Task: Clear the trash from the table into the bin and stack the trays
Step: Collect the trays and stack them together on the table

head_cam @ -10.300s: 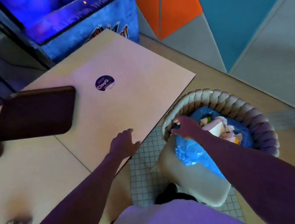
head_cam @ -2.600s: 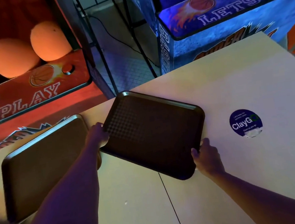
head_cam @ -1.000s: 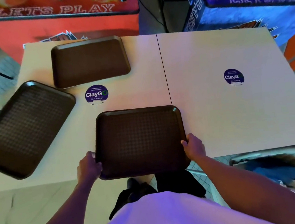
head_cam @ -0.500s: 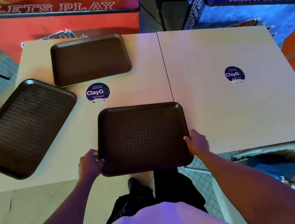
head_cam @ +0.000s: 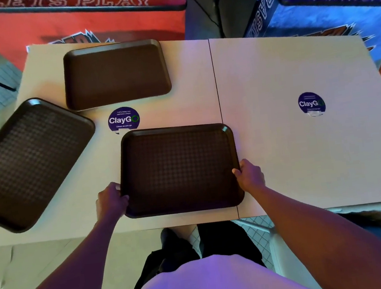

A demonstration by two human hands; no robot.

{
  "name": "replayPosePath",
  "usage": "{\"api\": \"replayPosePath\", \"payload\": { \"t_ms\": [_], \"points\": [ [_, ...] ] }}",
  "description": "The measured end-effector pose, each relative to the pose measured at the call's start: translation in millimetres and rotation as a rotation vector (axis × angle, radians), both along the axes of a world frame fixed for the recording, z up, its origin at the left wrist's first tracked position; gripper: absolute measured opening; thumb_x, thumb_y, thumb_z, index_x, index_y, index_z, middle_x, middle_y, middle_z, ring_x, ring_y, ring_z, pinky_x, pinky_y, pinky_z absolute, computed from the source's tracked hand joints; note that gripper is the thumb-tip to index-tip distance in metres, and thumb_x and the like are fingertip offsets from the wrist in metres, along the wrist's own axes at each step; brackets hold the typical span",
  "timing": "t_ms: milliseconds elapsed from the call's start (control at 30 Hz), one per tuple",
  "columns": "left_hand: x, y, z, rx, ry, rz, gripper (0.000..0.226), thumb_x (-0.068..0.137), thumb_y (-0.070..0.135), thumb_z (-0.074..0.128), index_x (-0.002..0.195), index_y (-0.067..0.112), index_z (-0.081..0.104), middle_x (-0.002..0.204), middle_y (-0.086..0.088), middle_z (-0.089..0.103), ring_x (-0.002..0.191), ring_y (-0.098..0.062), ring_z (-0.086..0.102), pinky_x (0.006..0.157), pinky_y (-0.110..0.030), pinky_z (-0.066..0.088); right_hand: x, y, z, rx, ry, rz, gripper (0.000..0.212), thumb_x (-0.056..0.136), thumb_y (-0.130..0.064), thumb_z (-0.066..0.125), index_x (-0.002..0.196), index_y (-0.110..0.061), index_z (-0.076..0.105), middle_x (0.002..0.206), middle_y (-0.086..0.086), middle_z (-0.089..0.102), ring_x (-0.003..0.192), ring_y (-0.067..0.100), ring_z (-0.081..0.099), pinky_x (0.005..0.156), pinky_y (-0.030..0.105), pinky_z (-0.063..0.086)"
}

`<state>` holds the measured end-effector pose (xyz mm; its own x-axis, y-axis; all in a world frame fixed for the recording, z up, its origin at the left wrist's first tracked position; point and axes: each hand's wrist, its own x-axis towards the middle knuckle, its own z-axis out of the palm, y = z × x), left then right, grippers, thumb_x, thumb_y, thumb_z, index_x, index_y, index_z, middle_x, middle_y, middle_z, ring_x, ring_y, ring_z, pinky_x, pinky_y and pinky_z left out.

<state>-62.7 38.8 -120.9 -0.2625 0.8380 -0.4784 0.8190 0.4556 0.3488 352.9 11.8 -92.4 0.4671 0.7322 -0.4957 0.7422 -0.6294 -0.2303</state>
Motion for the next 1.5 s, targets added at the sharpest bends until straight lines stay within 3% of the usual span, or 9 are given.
{"api": "replayPosePath", "payload": {
  "t_ms": [133, 367, 667, 833, 1000, 1233, 1500],
  "points": [
    [10, 14, 1, -0.047, 0.040, 0.016, 0.030, 0.085, 0.017, 0.075, 0.113, 0.018, 0.063, 0.104, -0.009, 0.071, 0.099, -0.036, 0.065, 0.074, -0.038, 0.046, 9, 17, -1, -0.027, 0.026, 0.037, 0.027, 0.104, -0.033, 0.056, 0.122, -0.012, 0.056, 0.112, 0.010, 0.070, 0.103, 0.029, 0.069, 0.083, 0.036, 0.055],
    [17, 33, 0, -0.107, 0.107, 0.004, 0.033, 0.083, 0.016, 0.076, 0.113, 0.015, 0.063, 0.109, -0.012, 0.069, 0.106, -0.037, 0.062, 0.076, -0.037, 0.044, 22, 38, -3, -0.099, 0.097, 0.114, 0.039, 0.105, -0.031, 0.055, 0.138, -0.011, 0.050, 0.132, 0.013, 0.064, 0.123, 0.033, 0.063, 0.099, 0.039, 0.053],
    [20, 36, 10, -0.165, 0.087, -0.005, 0.037, 0.081, 0.016, 0.073, 0.116, 0.014, 0.062, 0.109, -0.011, 0.067, 0.103, -0.034, 0.062, 0.074, -0.036, 0.046, 25, 40, 0, -0.156, 0.154, 0.085, 0.038, 0.105, -0.030, 0.055, 0.136, -0.008, 0.050, 0.130, 0.016, 0.062, 0.123, 0.034, 0.061, 0.100, 0.040, 0.051],
    [17, 40, 20, -0.194, 0.076, -0.080, 0.034, 0.078, 0.022, 0.072, 0.108, 0.014, 0.060, 0.099, -0.008, 0.063, 0.088, -0.029, 0.061, 0.066, -0.035, 0.048, 15, 29, 2, -0.083, 0.120, -0.002, 0.033, 0.104, -0.029, 0.057, 0.126, -0.005, 0.054, 0.120, 0.016, 0.065, 0.113, 0.033, 0.063, 0.095, 0.042, 0.054],
    [8, 38, 22, -0.183, 0.046, -0.126, 0.030, 0.079, 0.020, 0.068, 0.107, 0.011, 0.061, 0.094, -0.006, 0.063, 0.083, -0.026, 0.059, 0.063, -0.034, 0.047, 0, 18, 4, -0.024, 0.119, -0.097, 0.040, 0.103, -0.034, 0.059, 0.125, -0.001, 0.056, 0.119, 0.018, 0.067, 0.115, 0.036, 0.063, 0.096, 0.041, 0.053],
    [-2, 33, 22, -0.169, -0.017, -0.164, 0.035, 0.080, 0.019, 0.070, 0.112, 0.010, 0.062, 0.101, -0.009, 0.067, 0.093, -0.029, 0.065, 0.072, -0.038, 0.055, -11, 8, 3, 0.002, 0.141, -0.210, 0.040, 0.095, -0.008, 0.064, 0.133, -0.002, 0.054, 0.127, 0.020, 0.065, 0.121, 0.038, 0.061, 0.102, 0.042, 0.050],
    [-4, 33, 21, -0.188, -0.027, -0.160, 0.038, 0.086, 0.021, 0.070, 0.120, 0.011, 0.059, 0.110, -0.010, 0.065, 0.094, -0.025, 0.060, 0.073, -0.035, 0.050, -9, 7, 7, -0.023, 0.176, -0.198, 0.042, 0.095, -0.007, 0.065, 0.135, -0.004, 0.053, 0.126, 0.018, 0.065, 0.119, 0.036, 0.062, 0.100, 0.040, 0.050]
  ]
}}
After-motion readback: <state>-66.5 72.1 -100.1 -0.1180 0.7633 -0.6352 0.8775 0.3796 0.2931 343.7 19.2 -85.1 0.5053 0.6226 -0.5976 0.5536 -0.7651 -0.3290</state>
